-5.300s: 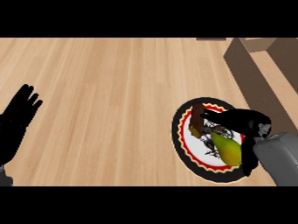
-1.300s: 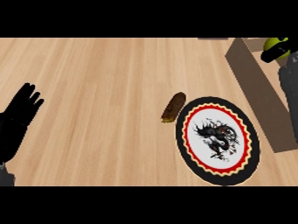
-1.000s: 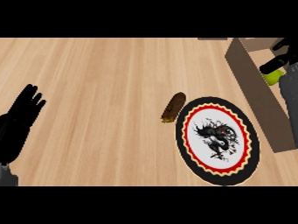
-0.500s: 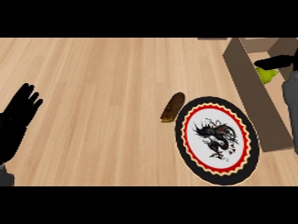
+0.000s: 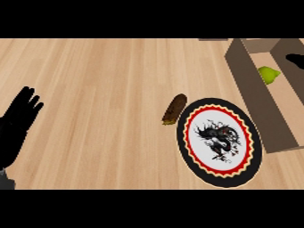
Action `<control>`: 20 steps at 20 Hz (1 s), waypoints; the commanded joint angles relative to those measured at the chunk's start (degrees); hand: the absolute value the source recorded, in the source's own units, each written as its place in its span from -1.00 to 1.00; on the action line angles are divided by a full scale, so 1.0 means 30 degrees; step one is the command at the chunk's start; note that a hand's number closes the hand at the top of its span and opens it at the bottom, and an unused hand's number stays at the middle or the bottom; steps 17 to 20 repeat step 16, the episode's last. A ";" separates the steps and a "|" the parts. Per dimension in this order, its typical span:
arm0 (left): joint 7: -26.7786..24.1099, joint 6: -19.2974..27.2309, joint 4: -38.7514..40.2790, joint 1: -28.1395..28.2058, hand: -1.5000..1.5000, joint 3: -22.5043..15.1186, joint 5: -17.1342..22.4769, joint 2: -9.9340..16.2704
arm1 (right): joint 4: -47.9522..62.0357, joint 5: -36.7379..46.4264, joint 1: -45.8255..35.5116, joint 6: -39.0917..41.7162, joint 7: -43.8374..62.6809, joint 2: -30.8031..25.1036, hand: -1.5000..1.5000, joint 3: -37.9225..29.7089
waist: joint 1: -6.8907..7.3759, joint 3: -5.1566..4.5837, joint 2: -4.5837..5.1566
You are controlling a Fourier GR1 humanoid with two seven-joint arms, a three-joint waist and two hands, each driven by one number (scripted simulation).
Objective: Pick the pear from the plate and place it in the cardboard box
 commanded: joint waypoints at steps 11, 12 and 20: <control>0.0120 -0.0788 0.0459 -0.0160 0.00 0.0636 0.0660 0.0366 | -0.7516 -0.7221 0.6980 0.4425 -0.0874 -0.2076 -1.00 -0.2983 | 0.0108 -0.0004 0.0059; -0.0560 -0.0129 0.1212 -0.0828 0.00 0.0201 -0.0284 -0.0050 | -0.7628 -0.7596 0.8069 0.4673 -0.1549 -0.1848 -1.00 -0.3273 | 0.0040 -0.0003 0.0067; -0.1025 -0.0864 0.0523 0.0689 0.00 0.0319 -0.0018 -0.0171 | -0.7890 -0.8544 0.8835 0.5160 -0.1561 -0.2506 -1.00 -0.3742 | 0.0169 -0.0002 0.0065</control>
